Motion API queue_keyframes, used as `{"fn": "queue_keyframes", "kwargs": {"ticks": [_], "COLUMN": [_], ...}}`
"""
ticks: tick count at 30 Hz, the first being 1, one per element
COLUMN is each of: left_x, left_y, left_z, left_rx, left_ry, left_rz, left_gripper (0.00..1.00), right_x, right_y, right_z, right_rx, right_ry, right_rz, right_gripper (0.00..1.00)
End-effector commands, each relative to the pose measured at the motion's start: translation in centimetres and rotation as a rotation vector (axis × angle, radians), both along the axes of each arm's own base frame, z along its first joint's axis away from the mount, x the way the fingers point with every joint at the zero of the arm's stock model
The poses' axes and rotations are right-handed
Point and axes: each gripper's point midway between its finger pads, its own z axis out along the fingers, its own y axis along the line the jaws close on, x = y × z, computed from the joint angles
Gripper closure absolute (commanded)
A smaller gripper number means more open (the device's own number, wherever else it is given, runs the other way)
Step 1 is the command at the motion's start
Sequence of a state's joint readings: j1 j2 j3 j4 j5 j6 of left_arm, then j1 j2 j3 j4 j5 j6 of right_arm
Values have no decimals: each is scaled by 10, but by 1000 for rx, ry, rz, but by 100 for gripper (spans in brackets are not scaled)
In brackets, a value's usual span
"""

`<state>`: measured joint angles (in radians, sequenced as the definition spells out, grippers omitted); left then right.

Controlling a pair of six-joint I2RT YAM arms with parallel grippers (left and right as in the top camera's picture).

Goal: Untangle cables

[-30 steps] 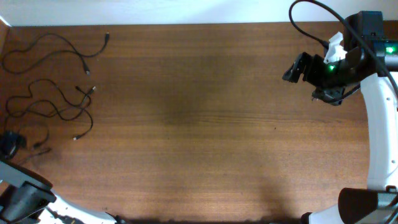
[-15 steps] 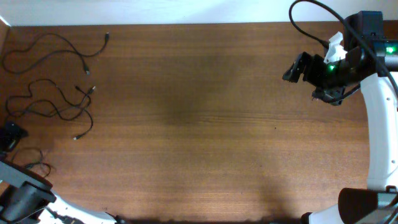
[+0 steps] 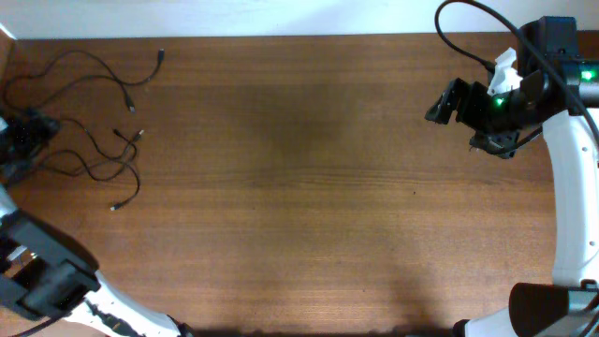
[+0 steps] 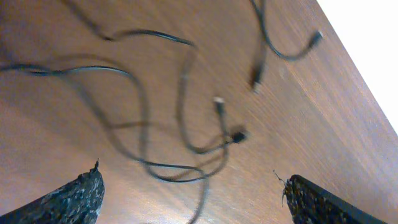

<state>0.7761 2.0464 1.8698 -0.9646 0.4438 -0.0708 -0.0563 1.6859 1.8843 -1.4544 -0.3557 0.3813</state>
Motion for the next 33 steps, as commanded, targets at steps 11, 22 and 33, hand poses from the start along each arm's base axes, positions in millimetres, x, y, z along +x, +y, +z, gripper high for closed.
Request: {"fn": "queue_keyframes", "kwargs": {"ticks": [11, 22, 33], "left_x": [-26, -10, -67], "left_y": [-39, -37, -15], "left_z": [-101, -139, -135], "left_rx": [73, 23, -18], "left_ry": [441, 426, 584], "left_rz": [286, 312, 400], "left_gripper": [1, 59, 100], "right_x": [2, 2, -1], "right_y": [1, 1, 1], "right_z": [2, 1, 1], "right_rx": [-4, -4, -4], "right_ry": [-9, -7, 4], "right_rz": [11, 11, 11], "right_gripper": [4, 4, 4]}}
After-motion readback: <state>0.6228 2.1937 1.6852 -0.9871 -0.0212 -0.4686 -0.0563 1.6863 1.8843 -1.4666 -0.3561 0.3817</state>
